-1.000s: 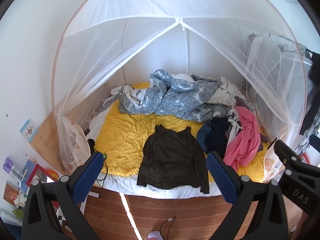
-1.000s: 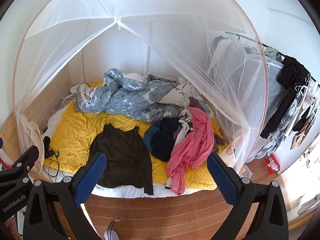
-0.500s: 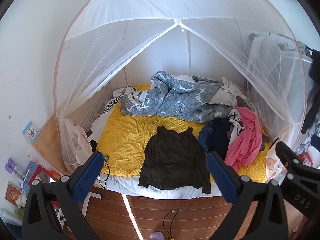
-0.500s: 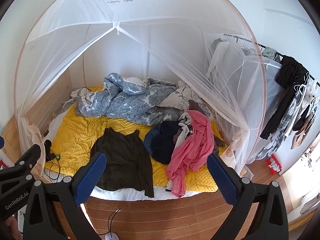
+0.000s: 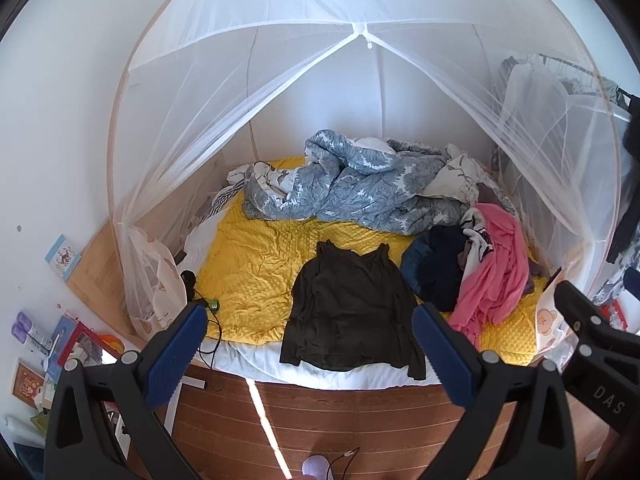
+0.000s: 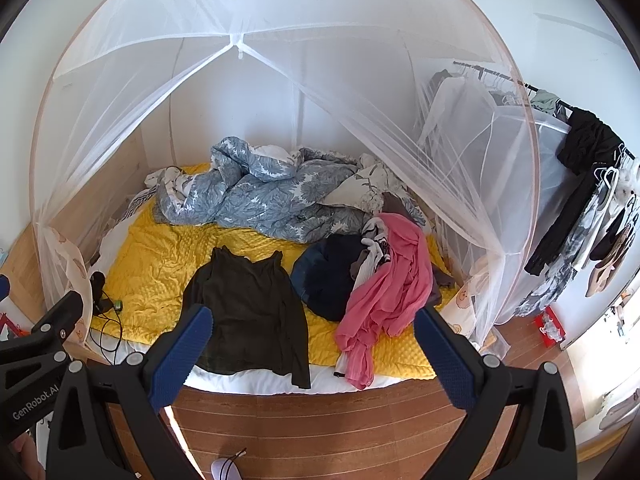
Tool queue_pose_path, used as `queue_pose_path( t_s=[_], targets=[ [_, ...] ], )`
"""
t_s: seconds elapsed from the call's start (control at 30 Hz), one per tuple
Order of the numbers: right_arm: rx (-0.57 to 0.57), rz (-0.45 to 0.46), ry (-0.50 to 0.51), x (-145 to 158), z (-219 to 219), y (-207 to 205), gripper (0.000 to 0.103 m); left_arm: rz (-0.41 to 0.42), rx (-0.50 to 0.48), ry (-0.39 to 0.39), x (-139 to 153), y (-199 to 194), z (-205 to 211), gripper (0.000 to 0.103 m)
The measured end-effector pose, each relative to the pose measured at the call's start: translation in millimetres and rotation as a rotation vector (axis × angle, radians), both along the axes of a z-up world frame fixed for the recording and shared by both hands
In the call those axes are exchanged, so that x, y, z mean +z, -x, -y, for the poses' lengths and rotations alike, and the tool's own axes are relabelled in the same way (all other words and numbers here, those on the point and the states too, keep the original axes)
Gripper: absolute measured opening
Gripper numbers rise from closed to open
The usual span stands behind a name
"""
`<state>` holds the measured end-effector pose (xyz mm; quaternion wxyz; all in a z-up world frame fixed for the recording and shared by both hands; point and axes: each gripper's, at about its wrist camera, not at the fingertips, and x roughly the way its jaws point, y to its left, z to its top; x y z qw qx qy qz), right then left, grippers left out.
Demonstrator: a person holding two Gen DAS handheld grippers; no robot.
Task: Fold clothes
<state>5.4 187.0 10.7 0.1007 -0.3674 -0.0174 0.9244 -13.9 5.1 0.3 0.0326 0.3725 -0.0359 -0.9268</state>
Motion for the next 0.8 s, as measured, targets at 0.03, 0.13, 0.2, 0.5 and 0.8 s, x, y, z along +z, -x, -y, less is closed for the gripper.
queue_pose_path(
  t_s=[0.03,0.13,0.2,0.5,0.8],
  targets=[
    [0.0,0.004,0.0,-1,1,1,0.103,0.005,-0.001,-0.002,-2,2,1,0.103],
    [-0.003,0.016,0.0,-6,3,8,0.103,0.018,-0.011,-0.003,-7,9,4,0.103],
    [-0.008,0.027,-0.002,-11,5,14,0.103,0.032,-0.023,-0.003,-13,18,8,0.103],
    [-0.051,0.098,-0.011,-42,24,52,0.103,0.107,-0.069,0.0,-48,65,27,0.103],
    [-0.067,0.17,0.008,-79,36,97,0.103,0.171,-0.068,0.021,-85,111,25,0.103]
  ],
)
